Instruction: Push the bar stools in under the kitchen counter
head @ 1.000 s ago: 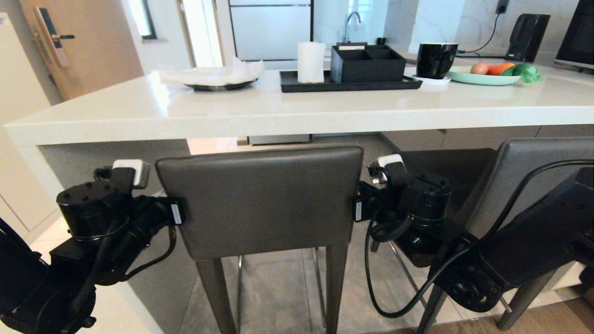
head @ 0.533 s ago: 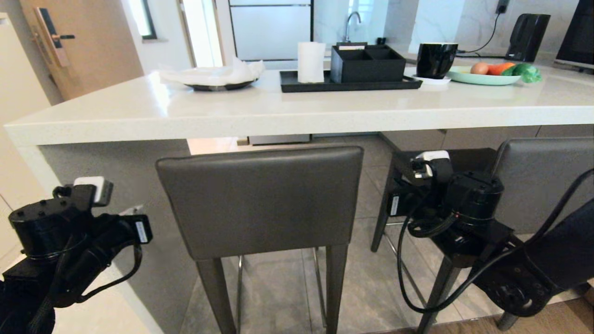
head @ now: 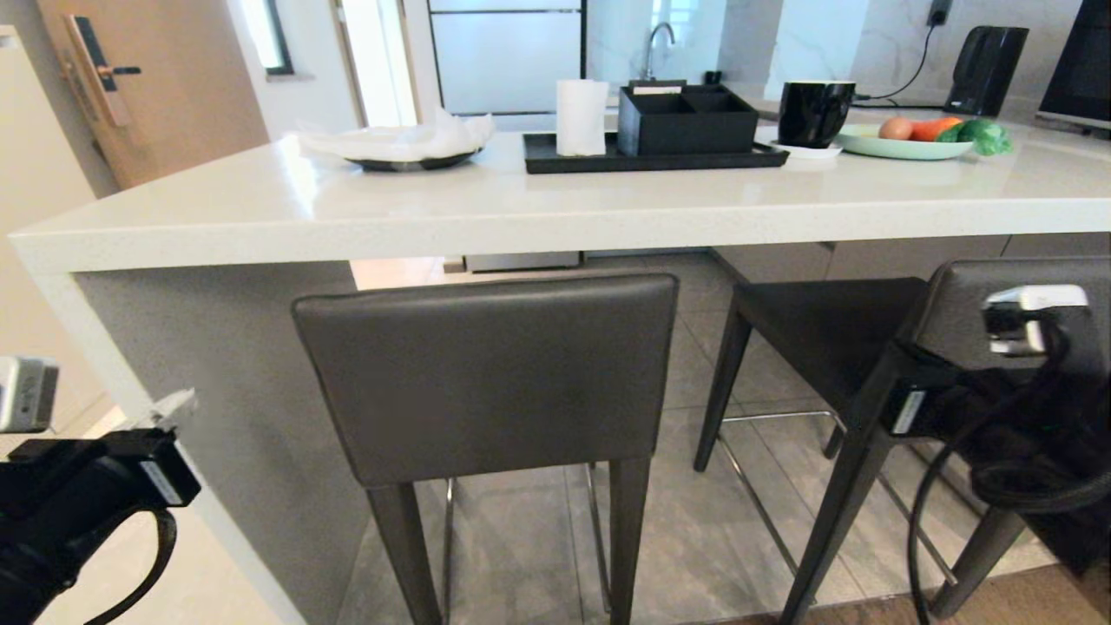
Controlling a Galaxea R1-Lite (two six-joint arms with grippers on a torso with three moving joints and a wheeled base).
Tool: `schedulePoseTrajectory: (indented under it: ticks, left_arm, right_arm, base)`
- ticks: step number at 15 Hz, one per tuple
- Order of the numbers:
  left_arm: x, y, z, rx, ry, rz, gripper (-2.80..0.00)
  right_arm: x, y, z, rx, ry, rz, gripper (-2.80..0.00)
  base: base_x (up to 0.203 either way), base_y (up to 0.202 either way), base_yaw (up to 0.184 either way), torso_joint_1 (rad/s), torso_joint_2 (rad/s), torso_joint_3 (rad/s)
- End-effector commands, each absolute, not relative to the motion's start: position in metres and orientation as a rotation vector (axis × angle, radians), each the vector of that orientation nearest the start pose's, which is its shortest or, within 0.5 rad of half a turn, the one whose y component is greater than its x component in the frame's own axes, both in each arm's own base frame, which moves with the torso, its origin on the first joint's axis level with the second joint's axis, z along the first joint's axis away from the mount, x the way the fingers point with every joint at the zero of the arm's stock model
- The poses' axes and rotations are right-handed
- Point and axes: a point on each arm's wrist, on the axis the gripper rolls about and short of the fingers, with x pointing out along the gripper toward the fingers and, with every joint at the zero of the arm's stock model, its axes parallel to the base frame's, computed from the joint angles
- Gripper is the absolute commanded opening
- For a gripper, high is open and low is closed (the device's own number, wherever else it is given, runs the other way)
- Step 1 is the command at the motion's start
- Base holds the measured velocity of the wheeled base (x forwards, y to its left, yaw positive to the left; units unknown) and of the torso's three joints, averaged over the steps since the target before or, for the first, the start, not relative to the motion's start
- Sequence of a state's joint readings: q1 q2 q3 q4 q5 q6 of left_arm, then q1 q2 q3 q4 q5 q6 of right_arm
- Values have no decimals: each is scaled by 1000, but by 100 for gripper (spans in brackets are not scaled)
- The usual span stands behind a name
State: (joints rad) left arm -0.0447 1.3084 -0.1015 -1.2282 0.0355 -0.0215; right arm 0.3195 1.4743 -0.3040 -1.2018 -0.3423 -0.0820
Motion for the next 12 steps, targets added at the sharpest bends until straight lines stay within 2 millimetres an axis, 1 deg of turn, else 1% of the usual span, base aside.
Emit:
schedulePoseTrajectory:
  ticks: [1, 3, 4, 5, 7, 8, 9, 10, 12]
  left_arm:
    - [112, -6, 175, -30, -173, -24, -280]
    - [80, -4, 180, -32, -208, -34, -280]
    - [61, -4, 183, -32, -211, -43, -280]
    - [45, -3, 186, -32, -195, -57, -280]
    - [6, -1, 192, -28, -112, -87, -280]
    - [-14, 1, 200, -27, -133, -93, -280]
    - [-32, 1, 209, -24, -183, -82, -280]
    - [-47, 0, 215, -19, -231, -61, -280]
    - [-67, -2, 213, -4, -226, -21, -280]
  right_arm:
    - [142, 28, 204, -41, -209, -111, -280]
    - [101, 13, 214, -45, -264, -163, -280]
    - [76, 7, 216, -48, -279, -180, -280]
    - [56, 2, 216, -53, -278, -191, -280]
    - [15, -5, 211, -70, -243, -206, -280]
    - [-4, -8, 206, -78, -227, -216, -280]
    - [-18, -11, 203, -82, -212, -235, -280]
    - [-27, -12, 207, -79, -235, -267, -280]
    - [-41, -14, 229, -100, -293, -306, -280]
  base:
    - [0, 0, 0, 0, 0, 0]
    - [0, 0, 0, 0, 0, 0]
    - [0, 0, 0, 0, 0, 0]
    - [0, 0, 0, 0, 0, 0]
    - [0, 0, 0, 0, 0, 0]
    - [0, 0, 0, 0, 0, 0]
    - [0, 0, 0, 0, 0, 0]
    - [0, 0, 0, 0, 0, 0]
    - [0, 0, 0, 0, 0, 0]
